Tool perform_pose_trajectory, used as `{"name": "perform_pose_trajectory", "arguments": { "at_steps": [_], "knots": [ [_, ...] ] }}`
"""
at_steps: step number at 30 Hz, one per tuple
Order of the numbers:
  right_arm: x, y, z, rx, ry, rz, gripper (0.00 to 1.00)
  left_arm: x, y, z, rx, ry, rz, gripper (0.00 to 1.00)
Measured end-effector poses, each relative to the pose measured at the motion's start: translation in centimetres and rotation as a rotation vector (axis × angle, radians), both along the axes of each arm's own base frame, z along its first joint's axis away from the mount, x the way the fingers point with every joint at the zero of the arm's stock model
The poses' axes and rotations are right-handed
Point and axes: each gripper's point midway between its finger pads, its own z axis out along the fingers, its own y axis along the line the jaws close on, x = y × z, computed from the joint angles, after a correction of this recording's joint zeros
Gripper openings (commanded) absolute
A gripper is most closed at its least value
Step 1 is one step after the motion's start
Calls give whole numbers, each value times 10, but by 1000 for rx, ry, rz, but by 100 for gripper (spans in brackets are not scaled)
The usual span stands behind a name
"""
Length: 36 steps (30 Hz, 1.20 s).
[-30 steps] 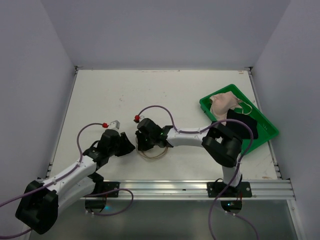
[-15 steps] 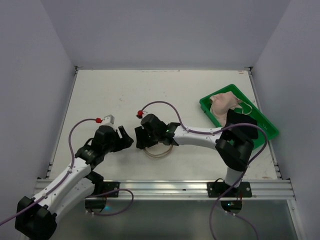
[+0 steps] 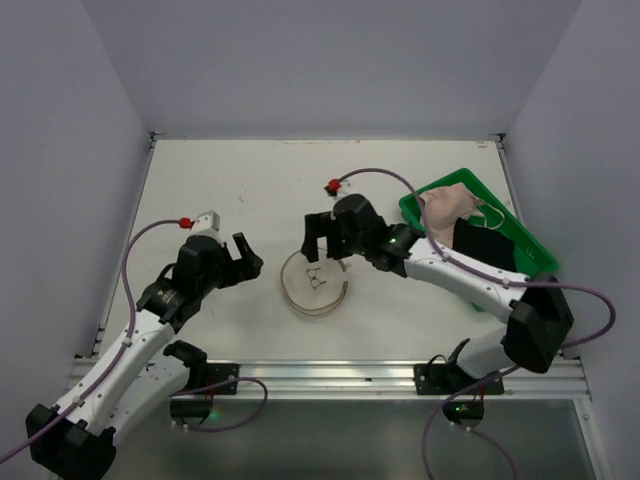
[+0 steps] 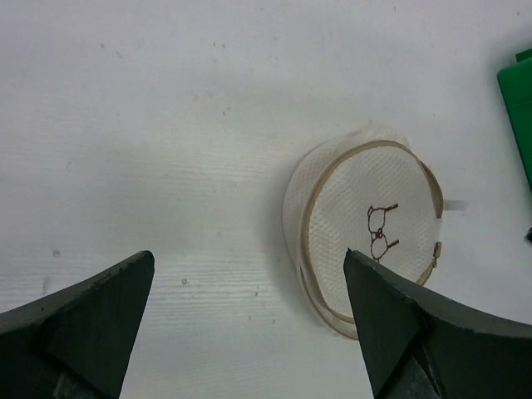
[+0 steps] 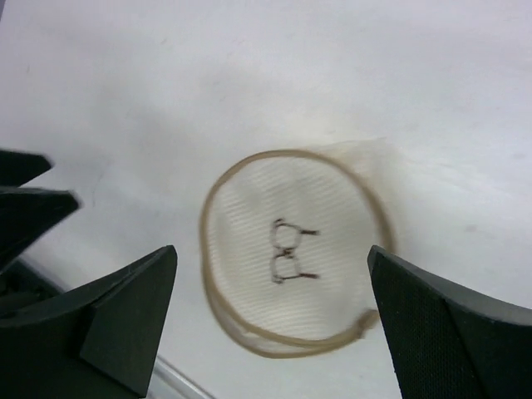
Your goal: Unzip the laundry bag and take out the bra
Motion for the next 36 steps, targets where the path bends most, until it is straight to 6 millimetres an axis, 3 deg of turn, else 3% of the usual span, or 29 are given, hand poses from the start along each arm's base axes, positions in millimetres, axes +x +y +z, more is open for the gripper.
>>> {"name": "perform_pose_trajectory", "arguments": {
  "at_steps": [4,7,11,17,21,25,31,36],
  "knots": [
    [31,-91,28,18,-90,-220,99,10,14,27,42,-60,39,100],
    [32,-151,58,49,-200,-361,99,13,27,50,81,-111,80,100],
    [6,-209,98,96,-357,-489,98,8,46,83,118,-196,137,100],
    [-45,-269,152,180,-565,-602,99,-14,72,147,112,-377,205,100],
    [-76,-301,164,186,-656,-644,99,-31,91,182,129,-478,247,100],
    [-95,-320,169,190,-717,-665,99,-51,110,208,153,-567,293,100],
    [-118,-338,164,236,-797,-688,99,-75,130,220,163,-651,338,100],
    [-106,-331,136,182,-754,-673,99,-83,136,208,168,-664,354,100]
  ]
}}
